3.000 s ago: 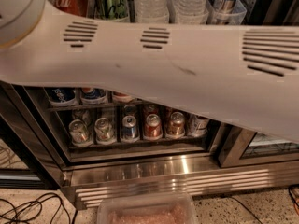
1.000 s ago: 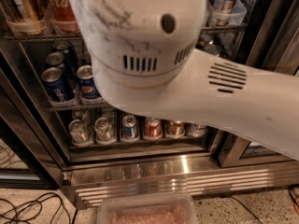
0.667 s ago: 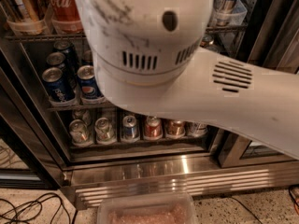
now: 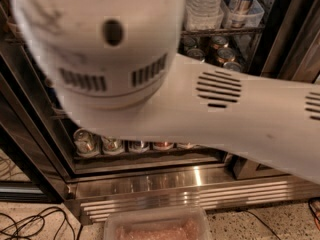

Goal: Pick green can from top shelf of fridge

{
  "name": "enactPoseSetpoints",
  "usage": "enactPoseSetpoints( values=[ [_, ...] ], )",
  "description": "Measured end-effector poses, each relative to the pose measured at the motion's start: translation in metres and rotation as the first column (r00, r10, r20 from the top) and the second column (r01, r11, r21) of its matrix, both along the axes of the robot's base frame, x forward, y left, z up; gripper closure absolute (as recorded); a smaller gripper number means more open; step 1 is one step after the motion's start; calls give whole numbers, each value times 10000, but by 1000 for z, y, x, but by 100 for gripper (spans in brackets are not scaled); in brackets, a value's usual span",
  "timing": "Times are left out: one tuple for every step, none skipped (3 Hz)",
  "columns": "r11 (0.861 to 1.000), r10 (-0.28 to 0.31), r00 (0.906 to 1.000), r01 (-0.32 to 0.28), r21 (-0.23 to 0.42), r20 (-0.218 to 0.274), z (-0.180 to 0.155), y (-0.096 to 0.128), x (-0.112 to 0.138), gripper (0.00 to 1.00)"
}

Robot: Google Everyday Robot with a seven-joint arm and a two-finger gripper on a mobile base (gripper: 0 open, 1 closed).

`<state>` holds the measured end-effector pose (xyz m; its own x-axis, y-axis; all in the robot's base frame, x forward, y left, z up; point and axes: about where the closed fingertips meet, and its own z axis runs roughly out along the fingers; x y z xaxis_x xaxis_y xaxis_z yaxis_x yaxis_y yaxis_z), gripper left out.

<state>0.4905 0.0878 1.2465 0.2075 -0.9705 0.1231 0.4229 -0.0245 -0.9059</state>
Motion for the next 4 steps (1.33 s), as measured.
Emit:
enactPoseSetpoints(
  values=[
    [9867, -299, 9961, 426, 1570, -826, -3, -5, -8, 100],
    [9864, -305, 9960, 435, 1583, -837, -3, -5, -8, 100],
    [9864, -305, 9960, 435, 1584, -837, -3, -5, -8, 100],
    [9687, -290, 9951, 513, 2427, -946, -10, -6, -14, 100]
  ],
)
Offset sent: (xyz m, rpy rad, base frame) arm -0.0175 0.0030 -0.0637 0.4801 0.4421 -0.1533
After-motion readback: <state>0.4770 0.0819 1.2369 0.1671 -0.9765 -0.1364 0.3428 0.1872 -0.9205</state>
